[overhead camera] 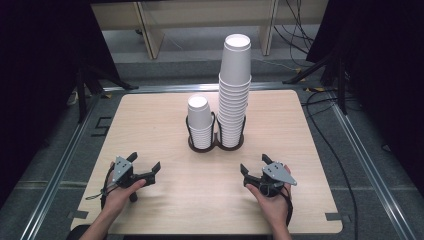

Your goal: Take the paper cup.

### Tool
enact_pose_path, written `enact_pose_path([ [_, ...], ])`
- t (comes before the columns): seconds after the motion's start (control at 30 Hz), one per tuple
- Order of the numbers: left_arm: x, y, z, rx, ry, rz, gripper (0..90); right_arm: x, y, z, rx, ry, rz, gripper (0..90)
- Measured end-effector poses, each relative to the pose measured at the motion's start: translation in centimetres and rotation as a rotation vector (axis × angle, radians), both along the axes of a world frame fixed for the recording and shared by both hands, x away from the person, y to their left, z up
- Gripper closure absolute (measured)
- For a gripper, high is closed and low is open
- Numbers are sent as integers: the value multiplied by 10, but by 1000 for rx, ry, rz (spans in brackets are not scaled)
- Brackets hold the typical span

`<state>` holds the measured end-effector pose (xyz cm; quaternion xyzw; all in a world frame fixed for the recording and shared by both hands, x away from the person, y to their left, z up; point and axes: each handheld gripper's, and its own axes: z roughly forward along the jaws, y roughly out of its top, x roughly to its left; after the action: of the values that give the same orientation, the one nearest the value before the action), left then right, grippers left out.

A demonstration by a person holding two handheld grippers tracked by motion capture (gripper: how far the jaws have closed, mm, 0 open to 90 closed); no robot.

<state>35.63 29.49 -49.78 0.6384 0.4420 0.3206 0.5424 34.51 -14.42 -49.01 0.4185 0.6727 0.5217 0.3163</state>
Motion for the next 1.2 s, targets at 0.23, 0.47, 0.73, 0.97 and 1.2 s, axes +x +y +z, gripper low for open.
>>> enact_pose_path([
  [0.23, 1, 2, 1, -3, 29, 18, 0, 2, -2, 2, 23, -18, -3, 151],
  [0.47, 0, 1, 1, -4, 16, 1, 0, 6, 2, 10, 38, -29, 16, 150],
  [0.73, 4, -7, 25, -23, -62, -60, 0, 9, 5, 25, 62, -38, 25, 152],
  [0.97, 12, -22, 52, -39, -108, -122, 0, 15, 5, 37, 51, -61, 21, 152],
  [1.2, 21, -51, 76, -31, -156, -212, 0, 20, 8, 52, 60, -72, 19, 154],
])
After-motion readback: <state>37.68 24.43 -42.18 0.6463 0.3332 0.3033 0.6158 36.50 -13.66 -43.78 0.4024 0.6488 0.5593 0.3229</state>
